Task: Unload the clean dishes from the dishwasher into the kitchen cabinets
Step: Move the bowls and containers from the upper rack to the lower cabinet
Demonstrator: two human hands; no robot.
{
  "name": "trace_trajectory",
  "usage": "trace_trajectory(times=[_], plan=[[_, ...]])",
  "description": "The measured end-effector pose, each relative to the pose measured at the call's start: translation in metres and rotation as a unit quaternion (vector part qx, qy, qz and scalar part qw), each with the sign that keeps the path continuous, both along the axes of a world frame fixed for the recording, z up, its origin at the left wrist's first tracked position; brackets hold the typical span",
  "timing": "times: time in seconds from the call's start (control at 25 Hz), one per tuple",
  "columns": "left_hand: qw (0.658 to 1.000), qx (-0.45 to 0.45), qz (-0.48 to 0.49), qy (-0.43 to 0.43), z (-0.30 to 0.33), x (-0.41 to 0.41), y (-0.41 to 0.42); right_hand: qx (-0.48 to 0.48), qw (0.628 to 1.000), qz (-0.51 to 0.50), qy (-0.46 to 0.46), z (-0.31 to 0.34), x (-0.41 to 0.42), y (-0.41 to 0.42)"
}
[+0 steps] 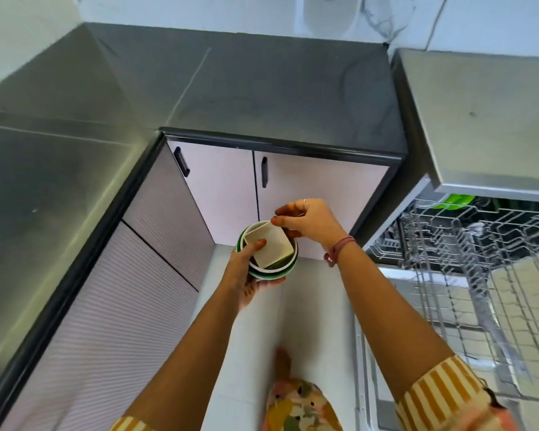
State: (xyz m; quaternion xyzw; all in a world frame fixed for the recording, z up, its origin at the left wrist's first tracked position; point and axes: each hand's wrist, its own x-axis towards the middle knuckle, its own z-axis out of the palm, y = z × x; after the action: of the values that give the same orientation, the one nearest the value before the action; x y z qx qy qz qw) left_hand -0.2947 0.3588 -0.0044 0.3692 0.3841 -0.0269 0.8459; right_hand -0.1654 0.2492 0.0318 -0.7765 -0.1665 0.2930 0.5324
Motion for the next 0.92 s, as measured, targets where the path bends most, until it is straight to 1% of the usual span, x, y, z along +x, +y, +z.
trace_trajectory(times=[0.08,0.16,0.24,0.32,0.4,0.52,0.68,0.76,0.84,0.92], plan=[[1.0,0.0,0.011,0.01,-0.007,0.014,0.027,0.045,0.996,-0.036,0.063,-0.013,0.022,0.029],[0.999,-0.007,0.025,0.026,-0.013,0.027,0.053,0.071,0.984,-0.116,0.117,-0.032,0.046,0.056],[0.999,-0.012,0.03,0.041,-0.017,0.039,0.078,0.057,0.969,-0.198,0.138,-0.058,0.068,0.083],[0.998,-0.02,0.04,0.046,-0.025,0.049,0.102,0.011,0.964,-0.23,0.136,-0.088,0.094,0.111],[0.997,-0.022,0.05,0.046,-0.031,0.059,0.121,-0.032,0.967,-0.228,0.109,-0.11,0.119,0.135],[0.996,-0.018,0.067,0.055,-0.038,0.065,0.141,-0.077,0.974,-0.203,0.063,-0.127,0.143,0.163],[0.995,-0.018,0.069,0.071,-0.043,0.055,0.155,-0.15,0.975,-0.162,0.012,-0.131,0.151,0.177],[0.995,-0.019,0.054,0.077,-0.046,0.047,0.162,-0.169,0.972,-0.163,-0.007,-0.128,0.144,0.175],[0.996,-0.016,0.045,0.08,-0.046,0.039,0.165,-0.163,0.969,-0.184,-0.002,-0.125,0.131,0.171],[0.996,-0.019,0.025,0.082,-0.044,0.028,0.167,-0.174,0.965,-0.195,-0.015,-0.121,0.106,0.16]])
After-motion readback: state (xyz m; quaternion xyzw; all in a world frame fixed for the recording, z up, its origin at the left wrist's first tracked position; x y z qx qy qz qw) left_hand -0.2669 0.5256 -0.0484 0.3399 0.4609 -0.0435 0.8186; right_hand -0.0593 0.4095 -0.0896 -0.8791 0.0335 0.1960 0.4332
